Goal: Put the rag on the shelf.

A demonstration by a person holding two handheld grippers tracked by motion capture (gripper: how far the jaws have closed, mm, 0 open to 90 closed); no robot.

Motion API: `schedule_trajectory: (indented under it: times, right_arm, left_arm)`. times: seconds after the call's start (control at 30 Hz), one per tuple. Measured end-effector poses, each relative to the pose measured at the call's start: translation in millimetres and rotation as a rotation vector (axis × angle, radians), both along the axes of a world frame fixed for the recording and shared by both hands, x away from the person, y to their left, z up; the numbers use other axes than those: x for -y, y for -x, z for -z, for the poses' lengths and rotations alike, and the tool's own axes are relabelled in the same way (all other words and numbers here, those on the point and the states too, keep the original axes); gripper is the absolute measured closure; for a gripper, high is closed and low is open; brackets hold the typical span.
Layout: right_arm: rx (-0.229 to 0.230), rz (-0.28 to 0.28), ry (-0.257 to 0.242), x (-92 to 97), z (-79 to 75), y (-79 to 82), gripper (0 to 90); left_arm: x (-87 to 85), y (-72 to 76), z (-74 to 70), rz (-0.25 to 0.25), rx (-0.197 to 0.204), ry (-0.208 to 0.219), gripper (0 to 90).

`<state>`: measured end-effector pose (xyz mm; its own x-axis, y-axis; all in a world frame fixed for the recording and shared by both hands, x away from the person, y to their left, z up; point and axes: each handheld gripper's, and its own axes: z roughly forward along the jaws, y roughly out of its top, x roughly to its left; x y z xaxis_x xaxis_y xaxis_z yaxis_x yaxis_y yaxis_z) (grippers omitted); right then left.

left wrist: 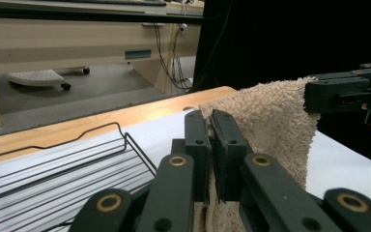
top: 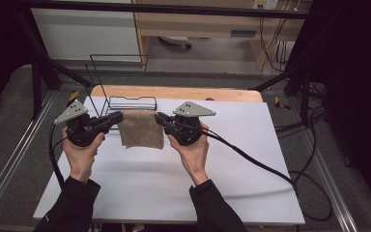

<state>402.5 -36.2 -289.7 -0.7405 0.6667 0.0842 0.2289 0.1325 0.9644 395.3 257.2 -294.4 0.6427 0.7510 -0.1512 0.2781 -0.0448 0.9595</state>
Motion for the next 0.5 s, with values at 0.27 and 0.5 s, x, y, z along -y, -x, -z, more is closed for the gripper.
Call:
schedule_trajectory:
  times: [0.27,0.5]
  right_arm:
    - [0.037,0.007,-0.025,-10.8,-10.4,-3.9,85.7]
    - [0.07,0.019,-0.045,-18.9,-21.5,-8.8,85.8]
  left_arm:
    - [-9.5,-2.7,-11.5,-0.017,0.039,0.023,85.8]
    - [-16.6,-6.2,-20.9,-0.027,0.064,0.041,85.8]
